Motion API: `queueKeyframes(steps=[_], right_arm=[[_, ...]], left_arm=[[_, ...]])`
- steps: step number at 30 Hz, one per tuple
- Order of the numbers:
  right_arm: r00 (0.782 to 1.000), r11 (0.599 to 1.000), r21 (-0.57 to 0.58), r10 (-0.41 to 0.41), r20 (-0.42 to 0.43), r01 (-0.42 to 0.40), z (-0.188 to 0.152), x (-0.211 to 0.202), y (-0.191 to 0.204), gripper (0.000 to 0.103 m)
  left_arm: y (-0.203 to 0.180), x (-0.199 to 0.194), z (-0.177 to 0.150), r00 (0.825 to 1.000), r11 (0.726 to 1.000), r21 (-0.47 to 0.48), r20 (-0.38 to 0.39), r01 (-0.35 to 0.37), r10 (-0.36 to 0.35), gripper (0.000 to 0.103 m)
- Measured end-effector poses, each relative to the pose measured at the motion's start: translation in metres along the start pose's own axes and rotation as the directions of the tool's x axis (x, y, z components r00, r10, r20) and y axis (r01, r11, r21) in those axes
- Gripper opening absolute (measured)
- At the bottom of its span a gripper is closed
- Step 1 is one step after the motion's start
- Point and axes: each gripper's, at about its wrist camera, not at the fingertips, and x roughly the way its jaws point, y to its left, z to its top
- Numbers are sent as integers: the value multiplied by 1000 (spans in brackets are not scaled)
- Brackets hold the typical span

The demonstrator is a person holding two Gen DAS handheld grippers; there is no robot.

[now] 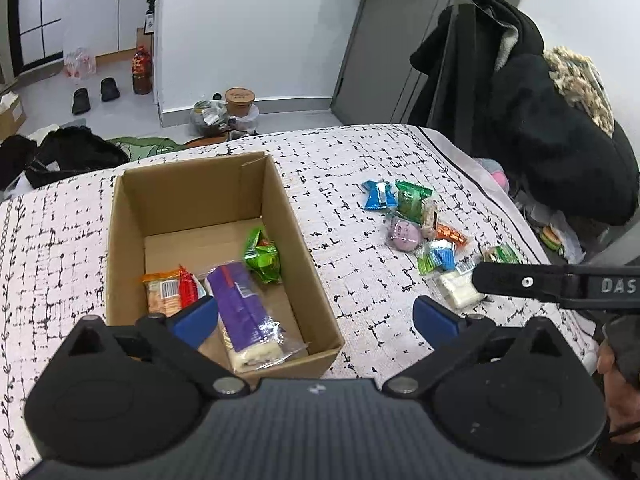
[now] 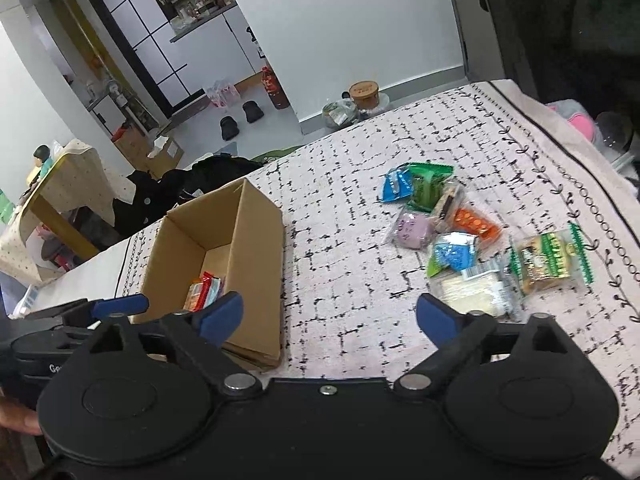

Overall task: Organize snacks
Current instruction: 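Open both grippers to drop the candies into the box, then move both grippers back toward the remaining snack pile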

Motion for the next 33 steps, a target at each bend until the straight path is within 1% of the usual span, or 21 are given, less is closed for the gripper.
queueKeyframes(steps=[3, 9, 13, 17, 23, 33], right_arm=[[1000, 1000, 5, -9, 2, 9, -2, -4, -7, 101], [999, 999, 13, -33, 5, 33, -6, -10, -23, 103], [999, 999, 28, -47, 8, 47, -7, -13, -34, 103], [998, 997, 42, -64, 11, 64, -8, -15, -45, 103], [997, 995, 62, -78, 15, 77, -8, -18, -61, 103], [994, 989, 98, -109, 21, 106, -6, -21, -86, 103]], left_arm=[[-5, 2, 2, 1000, 1000, 20, -2, 0, 0, 103], [-12, 6, 9, 1000, 999, 48, -12, 21, -20, 103], [-20, 9, 14, 1000, 997, 75, -5, 27, -27, 103], [-28, 12, 21, 999, 994, 97, -1, 53, -53, 103], [-42, 19, 28, 997, 989, 127, -4, 71, -71, 103], [-60, 34, 39, 998, 986, 154, -11, 56, -55, 103]])
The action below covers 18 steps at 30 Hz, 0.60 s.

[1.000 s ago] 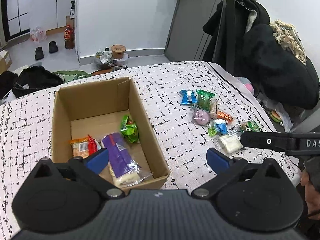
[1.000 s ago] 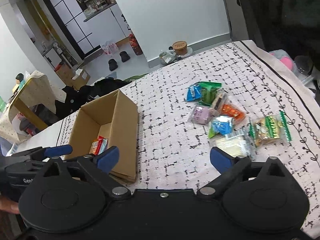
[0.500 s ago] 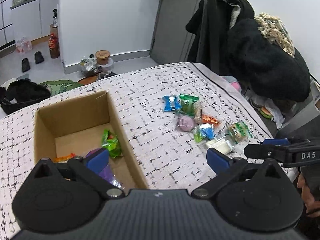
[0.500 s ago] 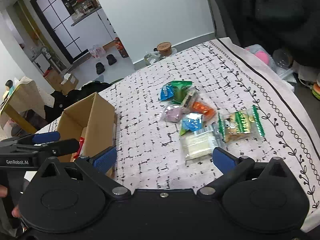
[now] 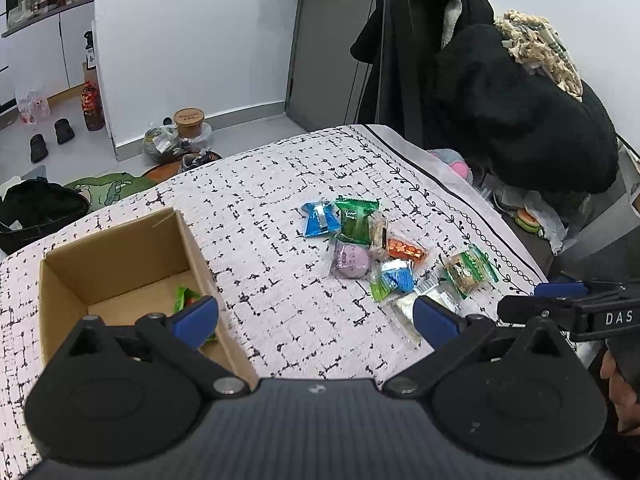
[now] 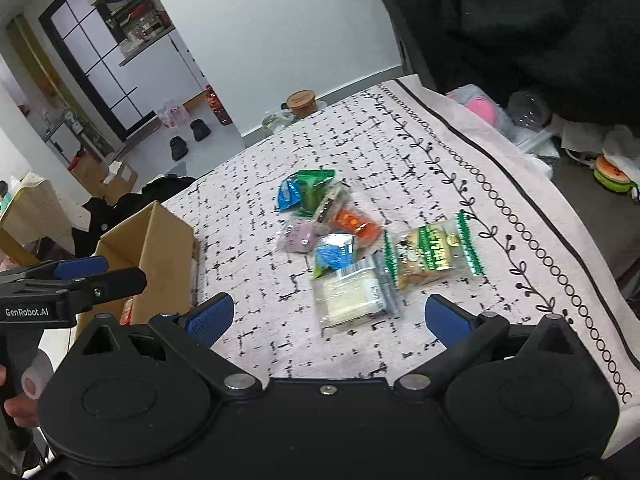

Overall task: Organize snacks
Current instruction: 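Move both grippers back toward the remaining snack pile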

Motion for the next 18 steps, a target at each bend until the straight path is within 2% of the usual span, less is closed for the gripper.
queueKeyframes(steps=[11, 18], right_arm=[[1000, 999, 33, -28, 0, 28, 1, 3, -23, 102], [999, 998, 46, -40, -9, 40, 3, 7, -37, 91]], left_arm=[[-18, 26, 13, 1000, 999, -34, -20, 15, -15, 102], [-28, 46, 15, 999, 998, -59, -35, 33, -35, 101]])
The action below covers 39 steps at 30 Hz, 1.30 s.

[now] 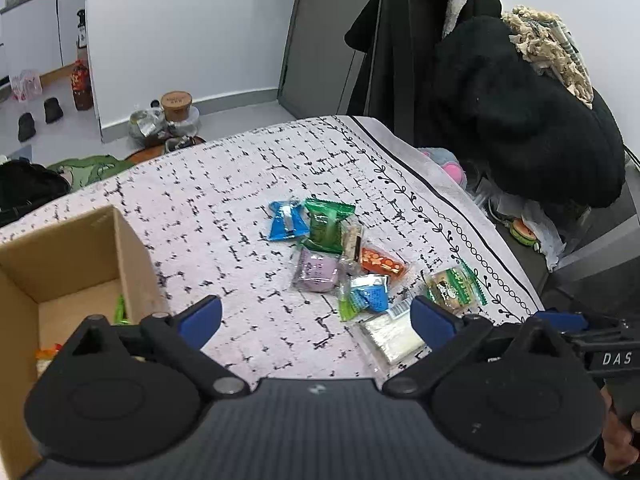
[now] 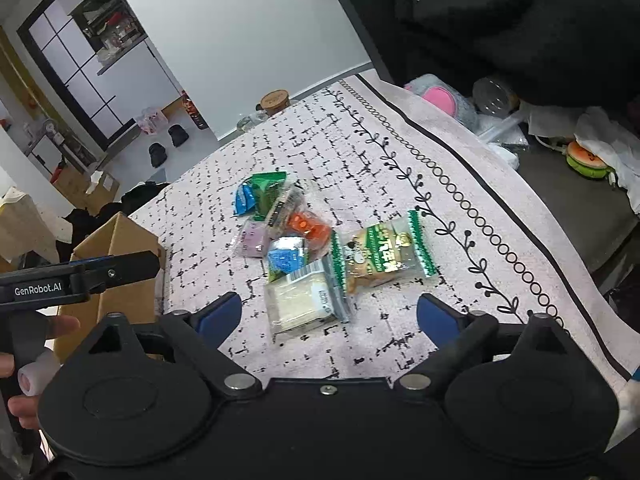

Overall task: Organize snacks
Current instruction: 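Move both grippers back toward the remaining snack pile, then grasp the green cookie pack with the right gripper while the left grasps the clear rice cake pack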

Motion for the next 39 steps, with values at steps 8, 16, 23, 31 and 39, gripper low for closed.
queueKeyframes(steps=[8, 16, 23, 31, 39], right_arm=[[1000, 999, 28, -22, -5, 22, 5, 9, -15, 86], [999, 999, 19, -43, -9, 43, 9, 16, -27, 85], [999, 999, 23, -47, -21, 48, 12, 20, -40, 83], [998, 998, 33, -50, -24, 51, 13, 26, -52, 82], [998, 998, 51, -40, -40, 42, 12, 34, -63, 81]], left_arm=[[-16, 26, -1, 999, 999, 20, -33, 34, -34, 100], [-33, 62, -5, 993, 999, 4, -106, 45, -44, 97], [-42, 83, -6, 988, 999, -24, -144, 44, -47, 97], [-54, 102, -7, 986, 999, -31, -164, 24, -28, 97], [-69, 124, -12, 979, 1000, 8, -203, 7, -6, 97]])
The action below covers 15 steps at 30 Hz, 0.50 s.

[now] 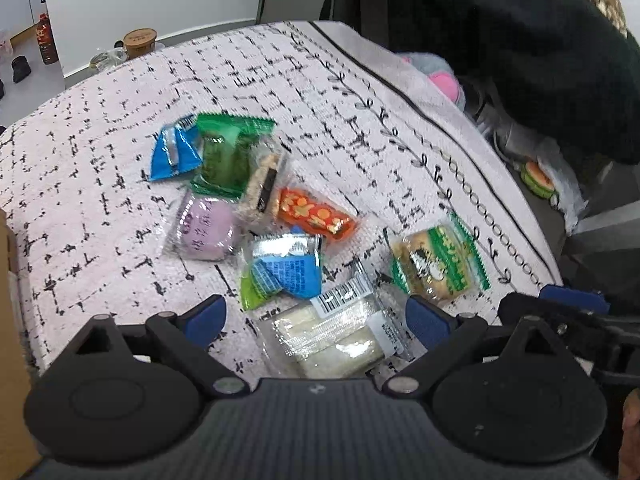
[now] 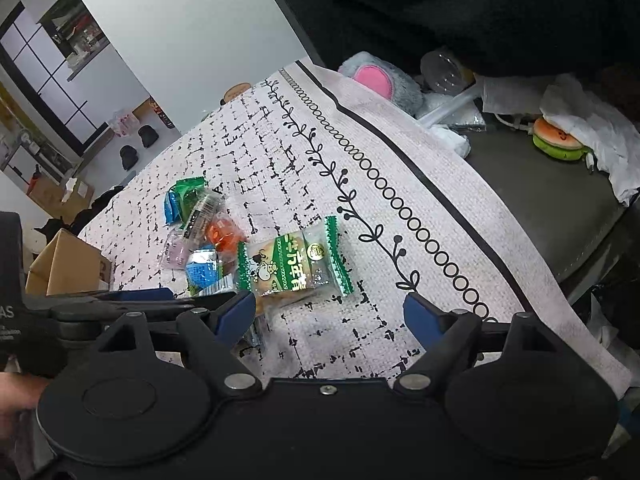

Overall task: Organize snacks
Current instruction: 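Grasp the green cookie pack with the right gripper while the left grasps the clear rice cake pack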

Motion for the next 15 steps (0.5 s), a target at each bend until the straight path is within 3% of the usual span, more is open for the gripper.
queueKeyframes(steps=[9, 15], right_arm=[[1000, 1000, -11, 15, 1, -15, 7, 11, 1, 81], [1000, 999, -40, 25, 10, -25, 17, 25, 7, 81]], left_arm=[[0, 16, -2, 997, 998, 19, -36, -62, 63, 92], [5, 10, -2, 995, 996, 26, -46, -88, 90, 73]])
